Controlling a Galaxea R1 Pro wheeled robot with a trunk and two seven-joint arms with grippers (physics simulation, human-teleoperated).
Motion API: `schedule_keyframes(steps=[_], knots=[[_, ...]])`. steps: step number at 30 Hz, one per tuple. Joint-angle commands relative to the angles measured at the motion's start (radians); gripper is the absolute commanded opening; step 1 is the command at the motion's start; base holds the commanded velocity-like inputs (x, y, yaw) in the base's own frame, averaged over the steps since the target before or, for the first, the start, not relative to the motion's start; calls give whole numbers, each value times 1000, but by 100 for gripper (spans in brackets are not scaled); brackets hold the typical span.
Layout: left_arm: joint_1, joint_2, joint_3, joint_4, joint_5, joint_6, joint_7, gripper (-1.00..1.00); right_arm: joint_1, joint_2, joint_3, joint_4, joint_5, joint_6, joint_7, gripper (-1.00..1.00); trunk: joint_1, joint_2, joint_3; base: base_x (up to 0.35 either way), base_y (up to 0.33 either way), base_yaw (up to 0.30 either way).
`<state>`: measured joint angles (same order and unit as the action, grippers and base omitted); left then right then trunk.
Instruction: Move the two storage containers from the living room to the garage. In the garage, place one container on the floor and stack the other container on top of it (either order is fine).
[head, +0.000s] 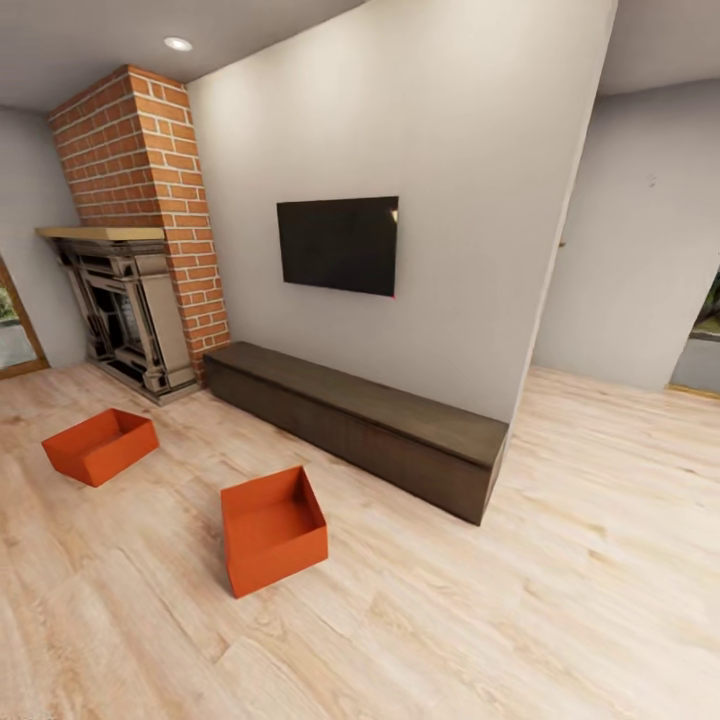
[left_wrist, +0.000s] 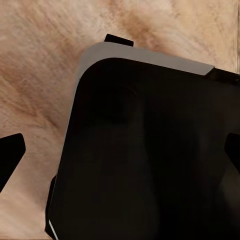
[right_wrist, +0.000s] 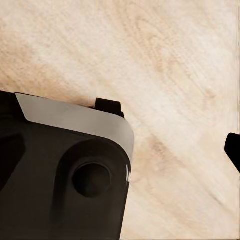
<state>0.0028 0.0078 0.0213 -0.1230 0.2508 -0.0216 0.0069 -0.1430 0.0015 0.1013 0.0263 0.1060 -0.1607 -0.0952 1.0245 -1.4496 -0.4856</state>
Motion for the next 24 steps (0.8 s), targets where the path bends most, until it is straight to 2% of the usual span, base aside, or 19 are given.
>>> schedule_keyframes(steps=[1,18,24], knots=[[0,0,2,-1,4,-1,1,100,-1,0,5,3,11,-3,-6,100,0,0,-1,282,-195,269],[0,1,2,-1,5,0,1,100,-1,0,6,3,11,-3,-6,100,0,0,-1,283,-193,270],[0,1,2,-1,5,0,1,100,-1,0,7,3,11,-3,-6,100,0,0,-1,310,-67,270]])
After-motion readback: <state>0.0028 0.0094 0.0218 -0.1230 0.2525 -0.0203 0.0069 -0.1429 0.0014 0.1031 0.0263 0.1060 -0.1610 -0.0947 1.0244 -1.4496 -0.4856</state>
